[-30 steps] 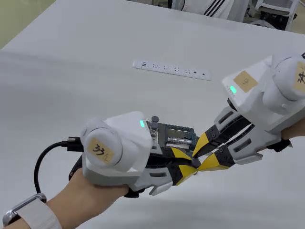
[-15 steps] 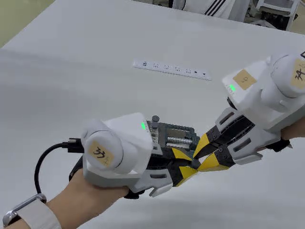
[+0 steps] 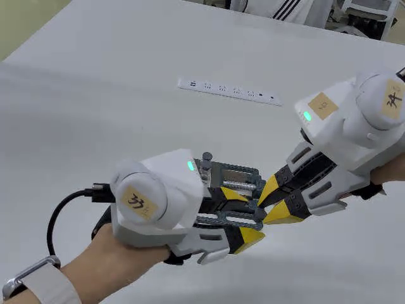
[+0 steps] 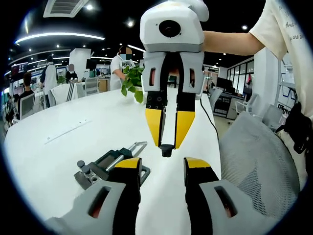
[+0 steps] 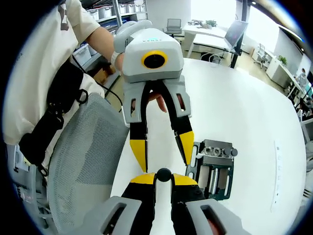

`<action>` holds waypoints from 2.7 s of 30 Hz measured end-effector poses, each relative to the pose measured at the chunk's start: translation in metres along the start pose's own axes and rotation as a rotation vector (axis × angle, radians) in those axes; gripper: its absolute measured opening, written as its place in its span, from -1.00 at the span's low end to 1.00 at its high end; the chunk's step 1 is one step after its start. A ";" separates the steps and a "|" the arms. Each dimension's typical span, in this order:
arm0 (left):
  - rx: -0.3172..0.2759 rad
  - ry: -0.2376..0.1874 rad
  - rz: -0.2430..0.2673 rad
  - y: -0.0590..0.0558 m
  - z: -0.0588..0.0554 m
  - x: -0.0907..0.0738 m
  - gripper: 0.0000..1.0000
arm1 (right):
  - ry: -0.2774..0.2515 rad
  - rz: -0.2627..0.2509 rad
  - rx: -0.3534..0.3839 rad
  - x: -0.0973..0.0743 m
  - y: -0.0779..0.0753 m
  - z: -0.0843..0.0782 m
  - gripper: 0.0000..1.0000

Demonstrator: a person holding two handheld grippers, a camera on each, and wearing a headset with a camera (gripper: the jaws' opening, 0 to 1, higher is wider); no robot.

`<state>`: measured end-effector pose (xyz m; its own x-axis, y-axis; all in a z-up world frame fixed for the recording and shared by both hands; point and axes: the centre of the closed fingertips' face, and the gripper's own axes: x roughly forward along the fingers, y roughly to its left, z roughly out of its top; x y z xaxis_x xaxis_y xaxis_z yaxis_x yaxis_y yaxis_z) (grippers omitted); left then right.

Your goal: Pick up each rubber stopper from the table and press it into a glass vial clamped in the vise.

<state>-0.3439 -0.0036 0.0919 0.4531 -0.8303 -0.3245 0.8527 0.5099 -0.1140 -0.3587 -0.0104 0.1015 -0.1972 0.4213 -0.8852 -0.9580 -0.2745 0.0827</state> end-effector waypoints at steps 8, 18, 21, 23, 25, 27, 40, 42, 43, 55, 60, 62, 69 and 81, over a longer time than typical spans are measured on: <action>-0.069 0.045 0.143 0.037 -0.021 -0.015 0.50 | 0.004 0.000 -0.001 0.002 -0.001 0.000 -0.89; -0.123 0.118 0.230 0.060 -0.047 -0.033 0.96 | 0.007 0.006 0.003 0.004 -0.002 -0.003 -0.89; -0.140 0.129 0.239 0.061 -0.051 -0.039 0.98 | 0.010 0.006 0.002 0.005 -0.003 -0.004 -0.89; -0.145 0.132 0.244 0.063 -0.054 -0.043 0.98 | 0.012 0.006 0.001 0.005 -0.004 -0.004 -0.89; -0.147 0.130 0.255 0.064 -0.056 -0.048 0.98 | 0.013 0.003 -0.002 0.006 -0.005 -0.003 -0.89; -0.153 0.130 0.263 0.067 -0.058 -0.052 0.98 | 0.016 0.003 -0.003 0.006 -0.006 -0.003 -0.89; -0.170 0.114 0.297 0.066 -0.063 -0.079 0.97 | 0.042 0.009 -0.035 0.017 -0.024 0.001 -0.89; -0.171 0.107 0.303 0.065 -0.062 -0.082 0.97 | 0.047 0.003 -0.044 0.017 -0.031 0.003 -0.89; -0.174 0.106 0.304 0.065 -0.063 -0.083 0.97 | 0.047 0.001 -0.047 0.017 -0.033 0.004 -0.89; -0.183 0.087 0.327 0.070 -0.061 -0.089 0.93 | 0.111 -0.012 -0.154 0.025 -0.074 0.017 -0.89; -0.183 0.083 0.333 0.073 -0.060 -0.091 0.93 | 0.129 -0.018 -0.193 0.032 -0.090 0.024 -0.89; -0.182 0.086 0.335 0.073 -0.061 -0.091 0.92 | 0.142 -0.024 -0.214 0.035 -0.096 0.025 -0.89; -0.192 0.094 0.343 0.076 -0.067 -0.093 0.91 | 0.178 -0.026 -0.270 0.052 -0.110 0.021 -0.90; -0.217 0.092 0.347 0.071 -0.073 -0.088 0.89 | 0.218 -0.020 -0.322 0.067 -0.118 0.011 -0.90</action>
<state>-0.3419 0.1222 0.0435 0.6701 -0.5827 -0.4598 0.5750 0.7992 -0.1749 -0.2615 0.0597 0.0372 -0.0968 0.2458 -0.9645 -0.8401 -0.5399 -0.0532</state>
